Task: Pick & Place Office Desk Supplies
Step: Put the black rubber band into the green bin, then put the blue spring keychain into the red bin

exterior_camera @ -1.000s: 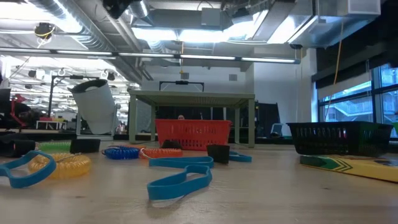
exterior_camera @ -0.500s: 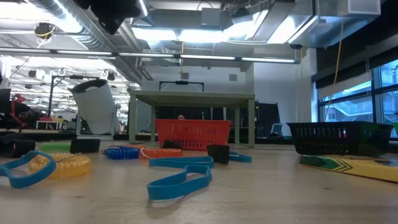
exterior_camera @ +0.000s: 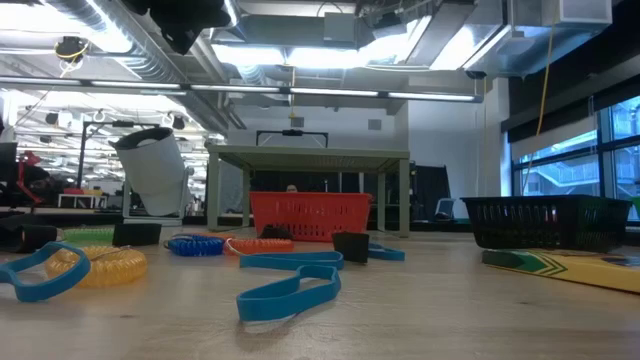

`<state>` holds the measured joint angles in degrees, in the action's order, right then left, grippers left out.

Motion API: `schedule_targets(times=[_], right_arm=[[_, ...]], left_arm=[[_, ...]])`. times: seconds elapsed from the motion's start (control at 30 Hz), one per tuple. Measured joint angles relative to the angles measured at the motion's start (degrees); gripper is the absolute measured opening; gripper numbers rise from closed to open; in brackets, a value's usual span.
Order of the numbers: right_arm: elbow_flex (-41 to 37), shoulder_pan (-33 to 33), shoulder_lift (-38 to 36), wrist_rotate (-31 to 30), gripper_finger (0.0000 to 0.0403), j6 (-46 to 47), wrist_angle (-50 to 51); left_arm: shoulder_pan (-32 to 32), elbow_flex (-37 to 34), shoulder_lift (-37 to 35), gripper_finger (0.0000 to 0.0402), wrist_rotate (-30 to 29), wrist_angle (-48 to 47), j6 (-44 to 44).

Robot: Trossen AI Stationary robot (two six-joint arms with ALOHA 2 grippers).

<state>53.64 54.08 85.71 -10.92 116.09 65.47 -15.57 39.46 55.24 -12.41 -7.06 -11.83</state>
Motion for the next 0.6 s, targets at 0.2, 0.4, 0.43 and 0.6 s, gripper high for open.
schedule_targets(times=[0.2, 0.4, 0.43, 0.6], right_arm=[[-2.6, 0.0, 0.0, 2.8, 0.0149, -0.1, -2.4], [-0.5, 0.0, -0.8, 0.1, 0.0202, 0.0, -1.5], [0.2, 0.0, -1.0, -0.6, 0.0204, 0.0, -0.7], [3.2, 0.0, -1.1, -2.9, 0.0201, -0.2, 5.6]], left_arm=[[0.0, 0.0, 0.0, 0.0096, 1.0, -0.5, 1.0], [0.0, 0.0, 0.7, 0.0096, 4.0, -0.5, 1.1], [0.0, 0.0, 0.9, 0.0096, 4.0, -0.5, 1.1], [0.0, 0.1, 3.6, 0.0096, 5.6, -0.4, 1.1]])
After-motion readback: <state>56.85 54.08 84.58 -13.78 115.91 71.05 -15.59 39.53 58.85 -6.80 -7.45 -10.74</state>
